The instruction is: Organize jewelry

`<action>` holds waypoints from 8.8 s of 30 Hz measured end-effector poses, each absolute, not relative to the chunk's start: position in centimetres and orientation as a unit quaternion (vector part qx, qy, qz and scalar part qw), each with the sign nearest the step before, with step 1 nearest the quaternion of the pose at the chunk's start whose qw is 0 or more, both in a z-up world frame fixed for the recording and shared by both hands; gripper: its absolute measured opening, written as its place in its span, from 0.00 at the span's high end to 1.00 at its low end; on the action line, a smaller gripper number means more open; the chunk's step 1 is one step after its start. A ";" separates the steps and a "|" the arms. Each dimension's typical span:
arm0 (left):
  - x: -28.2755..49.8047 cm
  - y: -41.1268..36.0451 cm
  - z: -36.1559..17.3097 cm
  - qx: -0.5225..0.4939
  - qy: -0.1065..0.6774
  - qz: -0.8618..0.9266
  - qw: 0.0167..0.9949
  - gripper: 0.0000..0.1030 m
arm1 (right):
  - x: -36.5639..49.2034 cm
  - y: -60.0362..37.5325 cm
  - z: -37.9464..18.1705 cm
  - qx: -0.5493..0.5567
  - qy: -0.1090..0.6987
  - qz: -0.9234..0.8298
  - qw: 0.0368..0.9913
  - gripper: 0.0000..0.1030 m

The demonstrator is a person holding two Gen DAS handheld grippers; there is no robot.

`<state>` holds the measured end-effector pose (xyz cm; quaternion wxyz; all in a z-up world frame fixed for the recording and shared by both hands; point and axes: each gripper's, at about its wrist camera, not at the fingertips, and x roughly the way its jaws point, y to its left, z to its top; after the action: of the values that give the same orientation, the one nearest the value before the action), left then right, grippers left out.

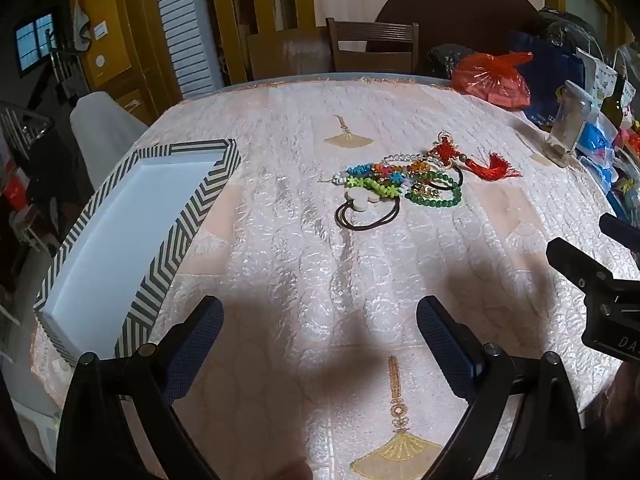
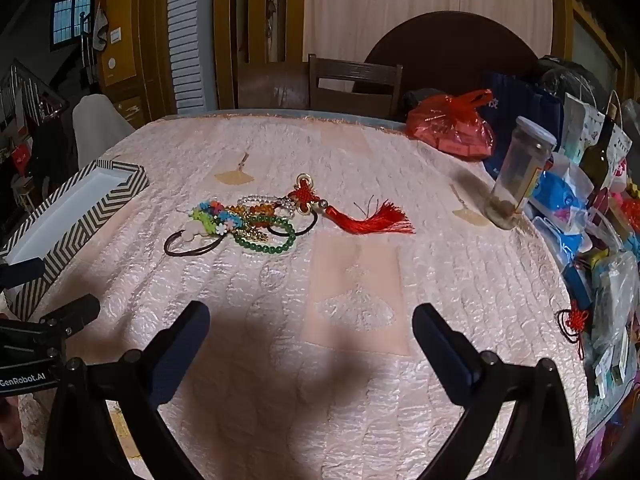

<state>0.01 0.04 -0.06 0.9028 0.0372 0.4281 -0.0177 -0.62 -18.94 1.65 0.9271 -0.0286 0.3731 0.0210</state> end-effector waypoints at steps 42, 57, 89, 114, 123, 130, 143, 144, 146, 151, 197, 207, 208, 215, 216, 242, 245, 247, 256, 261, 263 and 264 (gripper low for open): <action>0.5 0.8 -1.1 0.045 0.408 -0.005 0.912 0.23 | -0.1 -18.2 0.7 -0.036 0.384 0.028 0.922 0.00; 0.6 0.7 -1.4 0.050 0.433 -0.003 0.900 0.23 | 0.0 -18.2 0.7 -0.037 0.386 0.027 0.921 0.00; 0.5 1.0 -1.7 0.042 0.432 -0.004 0.901 0.23 | 0.1 -18.4 0.6 -0.036 0.388 0.024 0.921 0.00; 0.8 1.1 -2.5 0.042 0.444 0.010 0.895 0.23 | 0.1 -18.5 0.6 -0.034 0.389 0.020 0.920 0.00; 0.8 1.3 -2.8 0.038 0.451 0.012 0.891 0.22 | 0.2 -18.4 0.6 -0.034 0.390 0.019 0.920 0.00; 0.9 1.2 -2.7 0.040 0.454 0.011 0.890 0.23 | 0.1 -18.4 0.6 -0.033 0.390 0.019 0.920 0.00; 0.9 1.0 -2.6 0.041 0.457 0.010 0.889 0.22 | 0.1 -18.3 0.5 -0.034 0.390 0.019 0.920 0.00; 0.9 1.0 -2.6 0.040 0.455 0.010 0.890 0.22 | 0.1 -18.3 0.5 -0.034 0.390 0.019 0.920 0.00; 0.9 1.0 -2.6 0.041 0.454 0.010 0.890 0.23 | 0.1 -18.3 0.5 -0.034 0.390 0.019 0.920 0.00; 1.0 0.8 -2.6 0.040 0.452 0.009 0.891 0.22 | 0.1 -18.4 0.5 -0.033 0.390 0.019 0.920 0.00; 6.6 0.8 -7.2 0.013 0.463 -0.047 0.885 0.20 | 19.8 -21.6 -4.6 -0.020 0.440 0.085 0.894 0.28; 6.7 0.9 -7.3 0.014 0.462 -0.043 0.886 0.19 | 21.9 -20.1 -6.0 -0.028 0.445 0.118 0.887 0.59; 6.7 0.9 -7.3 0.014 0.462 -0.043 0.886 0.19 | 21.9 -20.0 -6.0 -0.026 0.444 0.119 0.887 0.60; 6.7 0.8 -7.3 0.013 0.462 -0.042 0.886 0.19 | 21.6 -19.3 -6.1 -0.033 0.446 0.117 0.887 0.71; 6.7 0.8 -7.3 0.013 0.462 -0.042 0.886 0.19 | 21.5 -19.3 -6.1 -0.033 0.446 0.114 0.887 0.71; 6.1 0.9 -7.3 0.010 0.457 -0.038 0.889 0.19 | 13.6 -22.9 -1.6 0.035 0.421 0.080 0.903 0.89; 6.0 1.1 -7.2 0.010 0.456 -0.052 0.888 0.22 | 11.3 -24.3 -0.4 0.055 0.411 0.075 0.907 0.89; 6.1 1.2 -6.8 0.010 0.454 -0.075 0.888 0.31 | 9.8 -25.5 0.0 0.073 0.409 0.073 0.907 0.89; 9.8 0.5 -4.8 0.019 0.440 -0.165 0.882 0.36 | 5.0 -28.4 1.1 0.139 0.387 0.068 0.909 0.89; 11.3 -2.3 -5.6 0.062 0.445 -0.211 0.868 0.49 | 5.4 -26.5 0.4 0.124 0.399 0.084 0.905 0.89; 12.0 -2.2 -6.0 0.059 0.453 -0.204 0.866 0.52 | 5.7 -25.7 0.1 0.106 0.404 0.090 0.904 0.89; 12.3 -2.2 -6.1 0.056 0.454 -0.202 0.866 0.53 | 5.7 -25.4 0.0 0.104 0.406 0.092 0.903 0.89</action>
<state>12.30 -2.22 -6.14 0.8657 0.0557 0.4545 -0.2021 5.68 -25.41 -0.04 0.9034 0.1038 0.4057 0.0925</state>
